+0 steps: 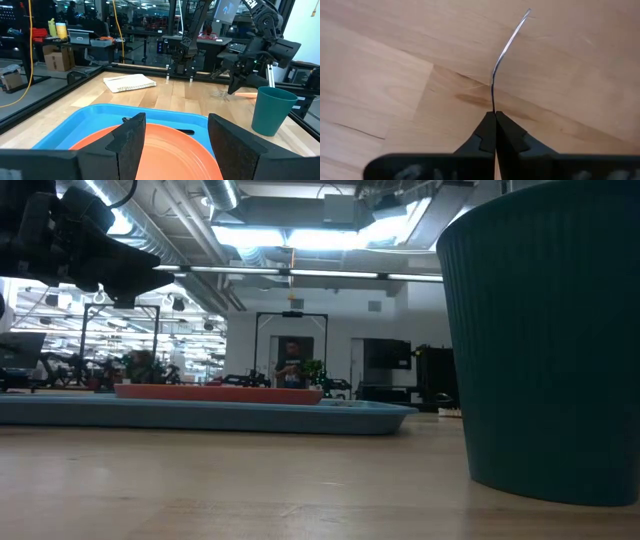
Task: Pick and place plate/cup/fork/spoon on tray
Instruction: Put the orange fork on the blue serving tray at the right of the black spoon
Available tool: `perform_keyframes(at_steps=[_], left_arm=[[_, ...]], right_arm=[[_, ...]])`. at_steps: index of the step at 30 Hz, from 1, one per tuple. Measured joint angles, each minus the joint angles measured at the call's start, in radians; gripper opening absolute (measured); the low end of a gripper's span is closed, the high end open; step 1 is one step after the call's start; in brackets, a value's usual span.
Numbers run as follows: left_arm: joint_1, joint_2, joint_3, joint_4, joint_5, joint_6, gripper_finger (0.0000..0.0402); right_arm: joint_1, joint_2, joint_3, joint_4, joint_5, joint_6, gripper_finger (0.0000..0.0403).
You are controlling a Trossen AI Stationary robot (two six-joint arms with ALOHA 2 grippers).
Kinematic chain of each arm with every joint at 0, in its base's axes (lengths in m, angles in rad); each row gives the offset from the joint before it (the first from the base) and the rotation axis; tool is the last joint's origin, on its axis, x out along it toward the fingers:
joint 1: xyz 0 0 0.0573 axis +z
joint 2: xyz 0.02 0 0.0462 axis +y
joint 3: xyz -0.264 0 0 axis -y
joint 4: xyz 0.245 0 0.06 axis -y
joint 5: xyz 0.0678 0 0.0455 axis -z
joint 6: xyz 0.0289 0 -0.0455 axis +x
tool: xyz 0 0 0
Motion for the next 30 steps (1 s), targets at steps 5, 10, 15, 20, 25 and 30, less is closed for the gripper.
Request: perform_keyframes(at_steps=[5, 10, 15, 20, 25, 30], left_arm=[[0.0, 0.0, 0.0, 0.0, 0.0, 0.0, 0.0208], [0.0, 0.0, 0.0, 0.0, 0.0, 0.0, 0.0208], [0.0, 0.0, 0.0, 0.0, 0.0, 0.0, 0.0208], [0.0, 0.0, 0.0, 0.0, 0.0, 0.0, 0.0208], [0.0, 0.0, 0.0, 0.0, 0.0, 0.0, 0.0208], [0.0, 0.0, 0.0, 0.0, 0.0, 0.0, 0.0208]], right_arm=[[-0.016, -0.002, -0.014, 0.027, -0.013, -0.009, 0.0], [-0.022, -0.006, -0.039, 0.05, -0.029, -0.009, 0.0], [-0.023, -0.006, -0.04, 0.051, -0.03, -0.005, 0.0001], [-0.023, -0.005, -0.04, 0.052, -0.027, -0.006, 0.0008], [-0.023, -0.003, -0.042, 0.053, -0.028, -0.005, 0.002], [-0.023, 0.002, -0.045, 0.054, -0.036, 0.013, 0.0052]])
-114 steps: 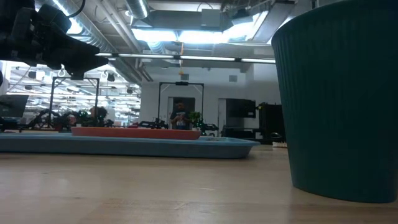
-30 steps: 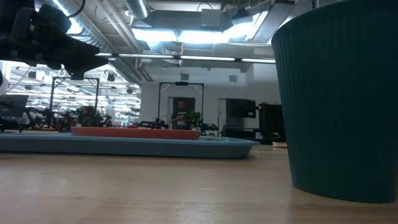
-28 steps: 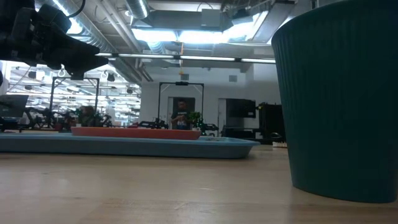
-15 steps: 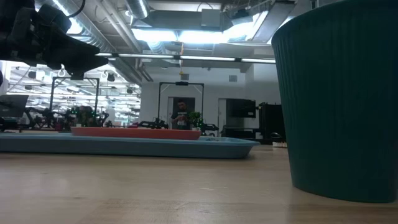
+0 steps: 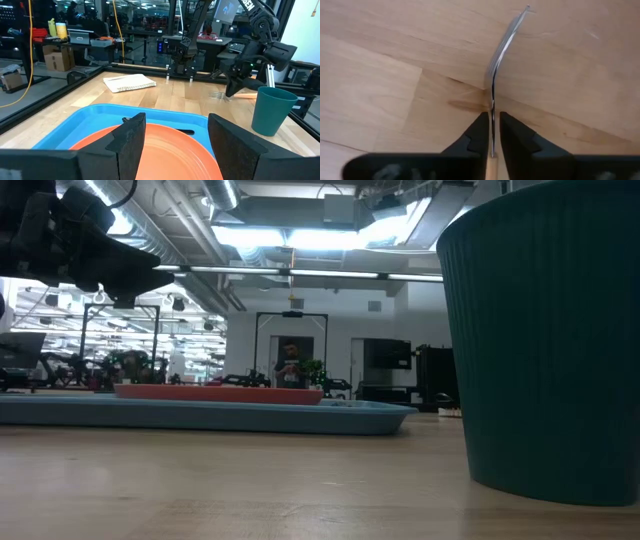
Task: Pick and place plate/cup/fork/spoon on tray
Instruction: Put the orange fork on the blue serving tray at the right of the black spoon
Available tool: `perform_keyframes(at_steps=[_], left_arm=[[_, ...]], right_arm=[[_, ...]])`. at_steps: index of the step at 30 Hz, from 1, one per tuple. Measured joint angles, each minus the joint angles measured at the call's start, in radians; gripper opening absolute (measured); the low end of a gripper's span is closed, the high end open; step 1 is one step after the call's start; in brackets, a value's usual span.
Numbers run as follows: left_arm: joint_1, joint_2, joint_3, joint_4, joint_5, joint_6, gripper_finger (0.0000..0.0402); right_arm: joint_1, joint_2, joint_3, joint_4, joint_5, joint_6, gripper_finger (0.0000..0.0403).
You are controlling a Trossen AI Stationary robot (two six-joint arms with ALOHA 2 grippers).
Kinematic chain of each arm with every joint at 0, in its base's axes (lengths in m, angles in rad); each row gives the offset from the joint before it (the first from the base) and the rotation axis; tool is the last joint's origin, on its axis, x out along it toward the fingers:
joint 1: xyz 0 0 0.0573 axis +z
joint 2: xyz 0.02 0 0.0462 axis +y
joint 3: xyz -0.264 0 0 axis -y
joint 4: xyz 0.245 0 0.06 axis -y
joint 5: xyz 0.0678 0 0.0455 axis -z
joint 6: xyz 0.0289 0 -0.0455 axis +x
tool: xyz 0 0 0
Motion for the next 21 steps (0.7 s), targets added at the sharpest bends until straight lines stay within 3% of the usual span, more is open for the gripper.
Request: perform_keyframes(at_steps=[5, 21], left_arm=[[0.0, 0.0, 0.0, 0.0, 0.0, 0.0, 0.0208], [0.0, 0.0, 0.0, 0.0, 0.0, 0.0, 0.0208]], right_arm=[[0.0, 0.0, 0.0, -0.008, 0.003, 0.004, 0.0078], [0.0, -0.002, 0.021, -0.026, 0.079, 0.004, 0.0079]])
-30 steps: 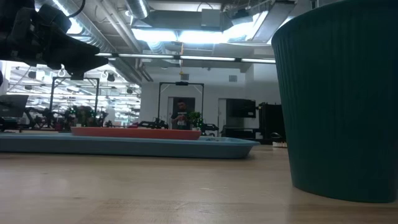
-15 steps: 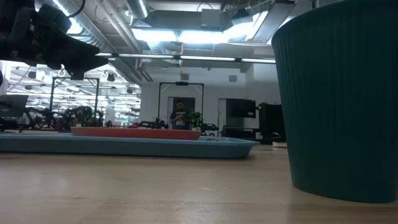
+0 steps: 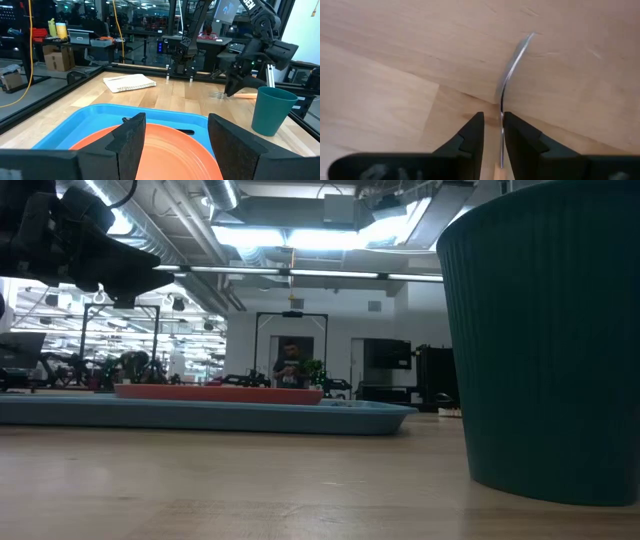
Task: Pick and place plate/cup/fork/spoon on tray
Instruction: Put the orange fork on the blue serving tray at the right of the black spoon
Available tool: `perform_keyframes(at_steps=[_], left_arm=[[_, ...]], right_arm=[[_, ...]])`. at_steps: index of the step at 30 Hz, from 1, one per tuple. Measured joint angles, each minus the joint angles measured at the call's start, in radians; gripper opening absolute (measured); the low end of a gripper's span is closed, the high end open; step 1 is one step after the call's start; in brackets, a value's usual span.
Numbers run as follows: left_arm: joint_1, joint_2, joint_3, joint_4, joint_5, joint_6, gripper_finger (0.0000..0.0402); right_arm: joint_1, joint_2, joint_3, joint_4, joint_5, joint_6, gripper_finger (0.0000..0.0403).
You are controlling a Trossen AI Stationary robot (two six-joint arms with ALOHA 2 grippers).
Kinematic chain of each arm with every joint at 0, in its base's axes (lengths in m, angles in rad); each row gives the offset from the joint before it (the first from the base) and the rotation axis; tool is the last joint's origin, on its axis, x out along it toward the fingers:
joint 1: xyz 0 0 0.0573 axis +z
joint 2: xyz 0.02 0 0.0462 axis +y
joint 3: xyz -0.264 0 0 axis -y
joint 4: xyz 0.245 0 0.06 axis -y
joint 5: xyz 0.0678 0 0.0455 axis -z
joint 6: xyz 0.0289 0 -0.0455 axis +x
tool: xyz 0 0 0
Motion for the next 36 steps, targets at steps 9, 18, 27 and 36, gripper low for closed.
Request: perform_keyframes(at_steps=[9, 18, 27, 36], left_arm=[[0.0, 0.0, 0.0, 0.0, 0.0, 0.0, 0.0208], [0.0, 0.0, 0.0, 0.0, 0.0, 0.0, 0.0208], [0.0, 0.0, 0.0, 0.0, 0.0, 0.0, 0.0208], [0.0, 0.0, 0.0, 0.0, 0.0, 0.0, 0.0208]], right_arm=[[0.001, -0.002, 0.06, -0.121, -0.006, 0.005, 0.0079], [0.0, -0.001, 0.03, -0.141, -0.06, 0.031, 0.0079], [-0.021, 0.0, -0.003, -0.091, -0.051, 0.004, 0.0079], [-0.027, 0.0, -0.004, -0.079, -0.024, -0.004, 0.0079]])
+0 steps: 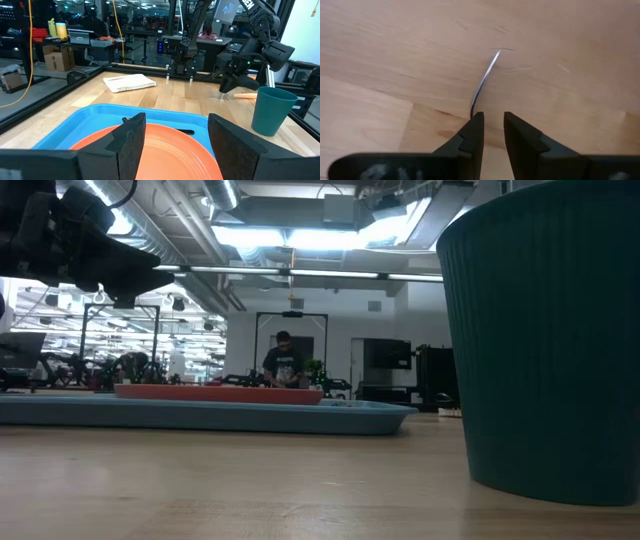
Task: Pick and place plate/cup/fork/spoon on tray
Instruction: Put the orange fork on the blue serving tray at the right of the black spoon
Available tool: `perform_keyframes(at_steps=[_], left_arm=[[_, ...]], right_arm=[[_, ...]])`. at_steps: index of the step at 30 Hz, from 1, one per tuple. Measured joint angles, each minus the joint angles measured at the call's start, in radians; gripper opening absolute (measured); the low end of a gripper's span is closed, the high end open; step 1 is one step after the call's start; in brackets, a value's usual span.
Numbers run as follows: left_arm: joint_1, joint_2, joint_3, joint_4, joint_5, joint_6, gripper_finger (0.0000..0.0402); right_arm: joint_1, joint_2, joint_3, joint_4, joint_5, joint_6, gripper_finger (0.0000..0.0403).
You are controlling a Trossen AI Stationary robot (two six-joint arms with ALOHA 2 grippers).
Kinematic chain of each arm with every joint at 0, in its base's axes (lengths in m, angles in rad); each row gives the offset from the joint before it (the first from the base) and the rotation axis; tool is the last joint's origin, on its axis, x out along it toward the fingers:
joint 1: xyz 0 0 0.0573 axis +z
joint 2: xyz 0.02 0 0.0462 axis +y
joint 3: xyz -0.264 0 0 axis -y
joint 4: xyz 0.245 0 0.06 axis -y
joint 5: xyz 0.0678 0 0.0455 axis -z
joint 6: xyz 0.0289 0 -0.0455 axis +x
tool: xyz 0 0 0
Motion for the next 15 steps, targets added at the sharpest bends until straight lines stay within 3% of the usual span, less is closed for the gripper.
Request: perform_keyframes(at_steps=[15], left_arm=[[0.0, 0.0, 0.0, 0.0, 0.0, 0.0, 0.0208]], right_arm=[[0.0, 0.0, 0.0, 0.017, 0.0, 0.0, 0.0079]])
